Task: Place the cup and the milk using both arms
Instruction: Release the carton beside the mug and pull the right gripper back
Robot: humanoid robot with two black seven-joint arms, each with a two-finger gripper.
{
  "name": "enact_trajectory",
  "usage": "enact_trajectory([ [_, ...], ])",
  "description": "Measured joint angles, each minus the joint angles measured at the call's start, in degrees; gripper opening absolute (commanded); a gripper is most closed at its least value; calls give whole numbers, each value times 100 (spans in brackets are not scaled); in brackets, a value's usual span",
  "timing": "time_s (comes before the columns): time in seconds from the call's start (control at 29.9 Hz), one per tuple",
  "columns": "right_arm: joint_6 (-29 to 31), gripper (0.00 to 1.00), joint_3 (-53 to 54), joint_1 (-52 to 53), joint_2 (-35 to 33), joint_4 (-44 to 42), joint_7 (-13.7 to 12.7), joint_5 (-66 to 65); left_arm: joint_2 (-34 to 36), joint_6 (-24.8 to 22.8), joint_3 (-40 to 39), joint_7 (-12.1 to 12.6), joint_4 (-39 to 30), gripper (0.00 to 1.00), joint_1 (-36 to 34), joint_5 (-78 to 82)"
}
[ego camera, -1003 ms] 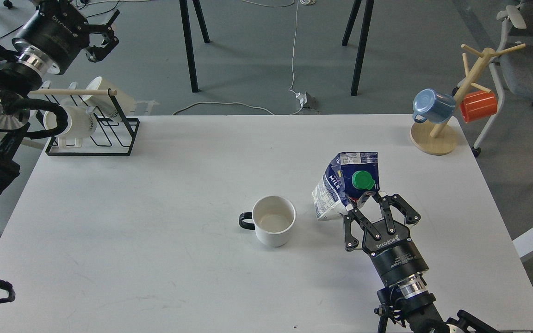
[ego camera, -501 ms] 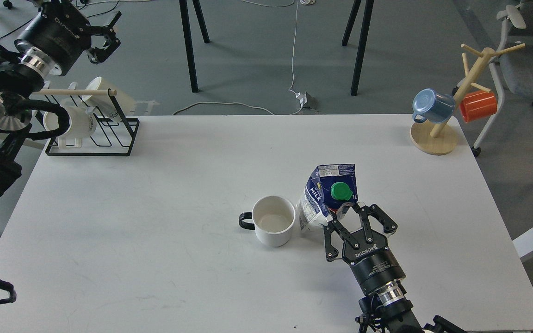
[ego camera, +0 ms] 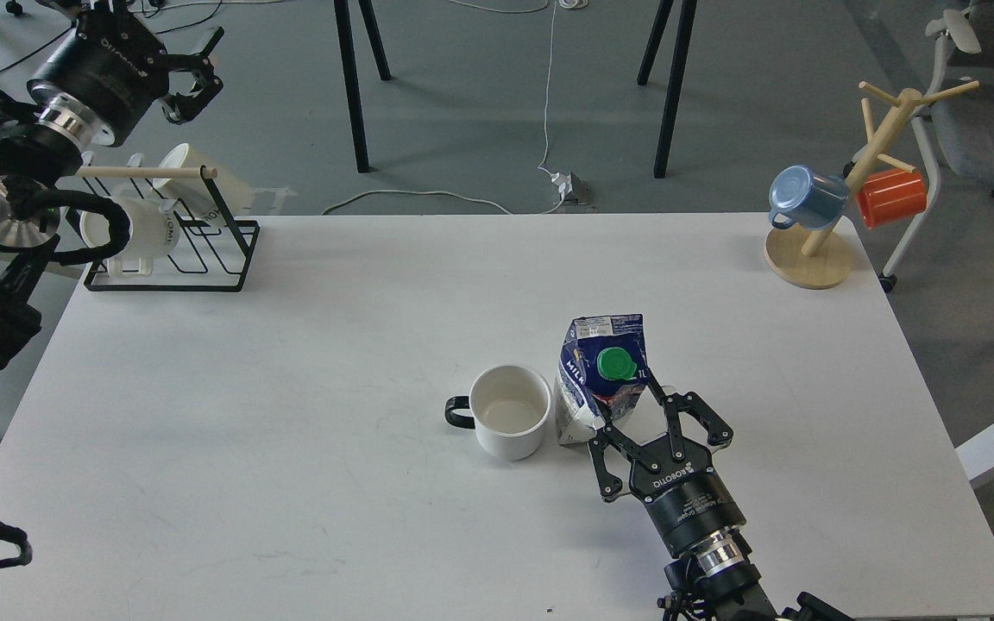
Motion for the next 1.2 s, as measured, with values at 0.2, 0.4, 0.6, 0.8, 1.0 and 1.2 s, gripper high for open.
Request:
enact_trajectory([
  [0.2, 0, 94, 0, -17, -3, 25, 7, 14, 29, -5, 0, 0, 0, 99, -3, 6],
  [0.4, 0, 96, 0, -84, -171, 82, 9, 24, 31, -9, 0, -9, 0, 99, -6, 7],
  [0.6, 0, 97, -5, -420, -656, 345, 16, 0, 17, -9, 0, -22, 0, 99, 8, -1],
  [0.8, 0, 97, 97, -828, -1336, 732, 16, -189, 3, -12, -4, -30, 0, 99, 9, -6],
  [1.0, 0, 97, 1038, -882, -2785, 1182, 27, -230, -17, -37, -89, -42, 9, 99, -27, -47],
  [1.2, 0, 97, 1933, 47, -3965, 662, 34, -239, -64, -86, -223, -54, 17, 99, 20, -90],
])
